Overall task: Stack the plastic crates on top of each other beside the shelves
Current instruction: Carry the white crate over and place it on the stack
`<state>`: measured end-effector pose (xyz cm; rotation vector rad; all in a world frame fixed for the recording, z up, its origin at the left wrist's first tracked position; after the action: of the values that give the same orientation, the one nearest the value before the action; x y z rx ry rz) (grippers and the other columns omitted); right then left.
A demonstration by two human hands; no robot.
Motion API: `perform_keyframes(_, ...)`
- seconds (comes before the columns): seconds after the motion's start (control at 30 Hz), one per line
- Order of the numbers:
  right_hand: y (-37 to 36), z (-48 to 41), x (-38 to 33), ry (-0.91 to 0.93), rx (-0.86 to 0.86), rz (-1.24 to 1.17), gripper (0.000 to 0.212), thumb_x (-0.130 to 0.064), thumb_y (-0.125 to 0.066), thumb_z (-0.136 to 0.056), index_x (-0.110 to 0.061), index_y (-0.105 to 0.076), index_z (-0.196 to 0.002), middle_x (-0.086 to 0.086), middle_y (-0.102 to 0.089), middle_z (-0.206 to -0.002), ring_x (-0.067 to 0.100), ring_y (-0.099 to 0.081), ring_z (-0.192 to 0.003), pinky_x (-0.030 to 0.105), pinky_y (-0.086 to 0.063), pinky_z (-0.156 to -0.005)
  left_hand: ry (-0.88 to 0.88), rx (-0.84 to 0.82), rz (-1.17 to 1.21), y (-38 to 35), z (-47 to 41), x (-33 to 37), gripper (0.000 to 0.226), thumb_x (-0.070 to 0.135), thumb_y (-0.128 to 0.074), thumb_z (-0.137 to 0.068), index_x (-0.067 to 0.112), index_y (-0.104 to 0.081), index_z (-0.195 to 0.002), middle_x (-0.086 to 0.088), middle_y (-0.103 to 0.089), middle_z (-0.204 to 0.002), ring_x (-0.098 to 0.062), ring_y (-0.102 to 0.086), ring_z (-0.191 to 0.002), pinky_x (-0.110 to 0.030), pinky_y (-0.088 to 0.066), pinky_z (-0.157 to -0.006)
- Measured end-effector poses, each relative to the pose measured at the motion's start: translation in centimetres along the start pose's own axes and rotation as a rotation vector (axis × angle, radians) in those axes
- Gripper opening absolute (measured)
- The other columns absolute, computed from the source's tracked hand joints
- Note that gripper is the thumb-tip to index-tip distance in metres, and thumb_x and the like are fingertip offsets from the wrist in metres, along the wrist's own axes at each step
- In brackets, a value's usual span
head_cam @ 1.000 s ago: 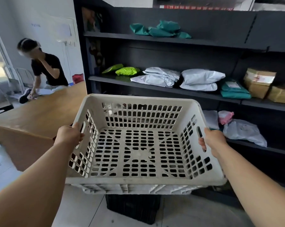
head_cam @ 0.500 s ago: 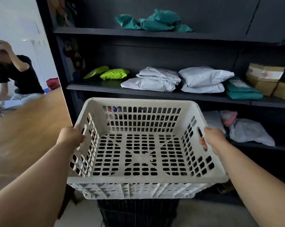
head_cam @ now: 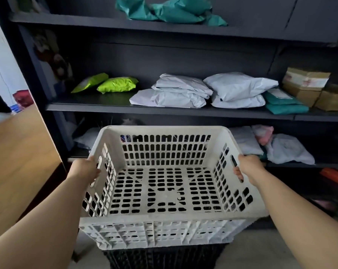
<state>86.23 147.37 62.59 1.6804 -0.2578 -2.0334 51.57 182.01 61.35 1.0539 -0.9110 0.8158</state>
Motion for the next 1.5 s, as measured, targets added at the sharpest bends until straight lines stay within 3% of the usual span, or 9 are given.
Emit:
perform_keyframes(0.1,-0.8,-1.0,-0.3,-0.021,-0.012,0.027,0.025,-0.021,-0.035,-0.099,-0.002,-0.051,-0.098,0.02,-0.058,-0.066,0.025,-0.049,-0.049,0.028,-0.035,-0.045,0.06,0.007,-0.057,-0.5,-0.3,0.0,0.029,0.019,-0.037,-0.096,0.001,-0.055,-0.083,-0.01,-0.058,-0.056,-0.012,-0.05,-0.028,-0.022,-0.042,-0.044)
perform_keyframes(0.53,-3.1,-3.3,-2.1,-0.088,-0.057,0.111,0.019,-0.018,-0.029,-0.1,-0.007,-0.044,-0.103,0.018,-0.05,-0.073,0.023,-0.038,-0.047,0.024,-0.03,-0.038,0.143,0.049,-0.054,-1.5,-2.5,0.8,0.039,0.027,-0.045,-0.091,-0.005,-0.064,-0.102,-0.01,-0.061,-0.057,-0.021,-0.049,-0.043,-0.024,-0.038,-0.047)
perform_keyframes(0.77,-3.3,-3.8,-2.2,-0.137,-0.069,0.152,0.027,-0.019,-0.029,-0.1,0.001,-0.047,-0.095,0.019,-0.049,-0.072,0.023,-0.039,-0.05,0.029,-0.033,-0.046,0.123,0.018,-0.127,-2.2,-2.9,1.4,0.037,0.025,-0.038,-0.095,-0.005,-0.06,-0.1,-0.014,-0.06,-0.06,-0.024,-0.047,-0.044,-0.026,-0.038,-0.049)
perform_keyframes(0.93,-3.2,-4.3,-2.0,-0.025,-0.029,0.297,0.032,-0.018,-0.036,-0.094,0.007,-0.055,-0.086,0.022,-0.065,-0.072,0.031,-0.058,-0.057,0.043,-0.053,-0.066,0.092,-0.018,-0.254,-2.1,-3.3,1.6,0.045,0.022,-0.032,-0.096,-0.013,-0.061,-0.097,-0.017,-0.06,-0.058,-0.025,-0.047,-0.042,-0.027,-0.041,-0.048)
perform_keyframes(1.03,-2.9,-2.8,-2.6,0.052,0.022,0.535,0.037,-0.025,-0.035,-0.095,0.004,-0.057,-0.088,0.017,-0.067,-0.066,0.029,-0.059,-0.055,0.035,-0.049,-0.057,-0.013,-0.024,-0.454,-1.8,-3.3,1.8,0.036,0.013,-0.034,-0.094,-0.01,-0.063,-0.093,-0.025,-0.069,-0.077,-0.033,-0.06,-0.063,-0.039,-0.053,-0.067)
perform_keyframes(1.13,-3.0,-1.8,-2.7,0.208,0.092,0.726,0.034,-0.035,-0.038,-0.096,-0.006,-0.052,-0.105,0.013,-0.063,-0.088,0.029,-0.061,-0.073,0.031,-0.038,-0.055,-0.074,0.022,-0.57,-1.7,-3.3,2.2,0.028,0.009,-0.034,-0.092,-0.004,-0.055,-0.106,-0.019,-0.058,-0.09,-0.036,-0.055,-0.082,-0.038,-0.047,-0.073)
perform_keyframes(1.3,-3.3,0.5,-1.9,0.326,0.002,0.874,0.05,-0.045,-0.045,-0.09,-0.018,-0.041,-0.131,0.017,-0.046,-0.133,0.037,-0.049,-0.115,0.044,-0.044,-0.09,-0.193,0.052,-0.797,-2.6,-0.7,2.1,0.064,0.051,-0.035,-0.092,0.005,-0.035,-0.136,-0.023,-0.042,-0.133,-0.042,-0.044,-0.12,-0.05,-0.041,-0.096)
perform_keyframes(1.43,-3.0,3.7,-1.7,0.408,-0.142,0.939,0.06,-0.063,-0.045,-0.085,-0.033,-0.042,-0.137,0.01,-0.013,-0.157,0.033,-0.011,-0.143,0.049,-0.018,-0.112,-0.344,-0.127,-0.919,-2.9,2.5,1.8,0.093,0.075,-0.039,-0.079,0.019,-0.017,-0.15,-0.014,-0.011,-0.158,-0.037,-0.012,-0.145,-0.051,-0.012,-0.117)
perform_keyframes(1.5,-2.6,5.4,-1.2,0.434,-0.268,0.965,0.064,-0.073,-0.042,-0.08,-0.039,-0.046,-0.134,0.006,-0.012,-0.159,0.029,0.002,-0.146,0.051,-0.004,-0.114,-0.414,-0.255,-0.945,-2.6,4.2,1.3,0.105,0.091,-0.032,-0.064,0.029,-0.021,-0.149,-0.007,-0.01,-0.16,-0.03,-0.005,-0.147,-0.051,0.0,-0.117)
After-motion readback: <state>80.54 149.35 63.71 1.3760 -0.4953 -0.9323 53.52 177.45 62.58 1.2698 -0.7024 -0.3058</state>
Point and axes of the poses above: each hand's wrist, its own z-axis away from the middle knuckle, its own y-axis out of the back of the hand, x = y × z, the point moved 3 cm from there along -z, towards the middle knuckle
